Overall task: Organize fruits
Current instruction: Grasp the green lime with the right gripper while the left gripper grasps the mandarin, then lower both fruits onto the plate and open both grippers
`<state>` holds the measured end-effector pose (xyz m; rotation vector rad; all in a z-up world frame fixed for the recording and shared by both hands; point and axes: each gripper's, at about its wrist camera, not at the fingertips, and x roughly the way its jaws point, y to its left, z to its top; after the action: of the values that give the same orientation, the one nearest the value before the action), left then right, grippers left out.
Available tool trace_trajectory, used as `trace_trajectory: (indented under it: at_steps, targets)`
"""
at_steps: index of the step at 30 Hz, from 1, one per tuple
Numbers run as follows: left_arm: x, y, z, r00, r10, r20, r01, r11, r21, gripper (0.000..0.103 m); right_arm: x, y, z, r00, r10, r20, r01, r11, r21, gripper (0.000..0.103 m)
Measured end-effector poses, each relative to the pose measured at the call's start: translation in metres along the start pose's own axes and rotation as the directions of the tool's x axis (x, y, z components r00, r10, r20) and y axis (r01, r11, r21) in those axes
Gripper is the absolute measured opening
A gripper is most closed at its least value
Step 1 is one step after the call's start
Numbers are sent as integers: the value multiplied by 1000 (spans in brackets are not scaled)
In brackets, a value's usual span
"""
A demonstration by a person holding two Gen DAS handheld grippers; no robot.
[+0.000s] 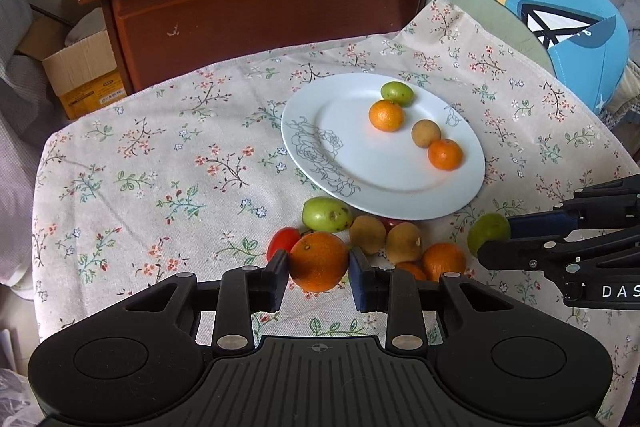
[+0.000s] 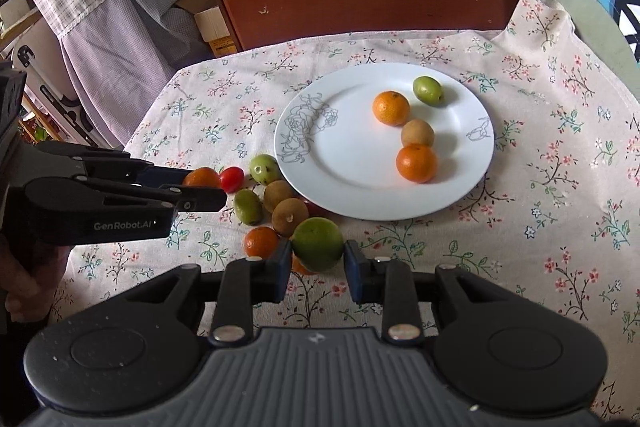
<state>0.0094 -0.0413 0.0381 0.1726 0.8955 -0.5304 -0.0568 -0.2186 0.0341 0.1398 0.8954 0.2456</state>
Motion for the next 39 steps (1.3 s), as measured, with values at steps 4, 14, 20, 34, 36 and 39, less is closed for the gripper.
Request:
trace_trajectory:
  at_steps: [4,14,20,34,36,39]
  targets:
    - [-5,-1,8,1000,5,30,-5,1000,2,29,-2,0,2,1000,-4,13,4,1000,-6,28]
    - [-5,-5,38,996,-16,88,12,999,44,29,-6,-9,23,996,-22,89,23,1000,-6,28]
    - [15,-3,50,997,-37,66,34,998,46,29,1,-13,30,995,-27,95,28,1000,-4,28]
    - [50,-7,65,998,-57,19,56,996,65,30,32,-20,39,998,-34,44,35,999,-10,28]
    - [55,-7,66,998,-58,12,57,996,67,30,36,-22,41,998,-41,41,41,999,-5,28]
    - [57,-7,69,998,-67,18,66,996,63,30,40,-26,42,998,-43,39,43,999,12,29]
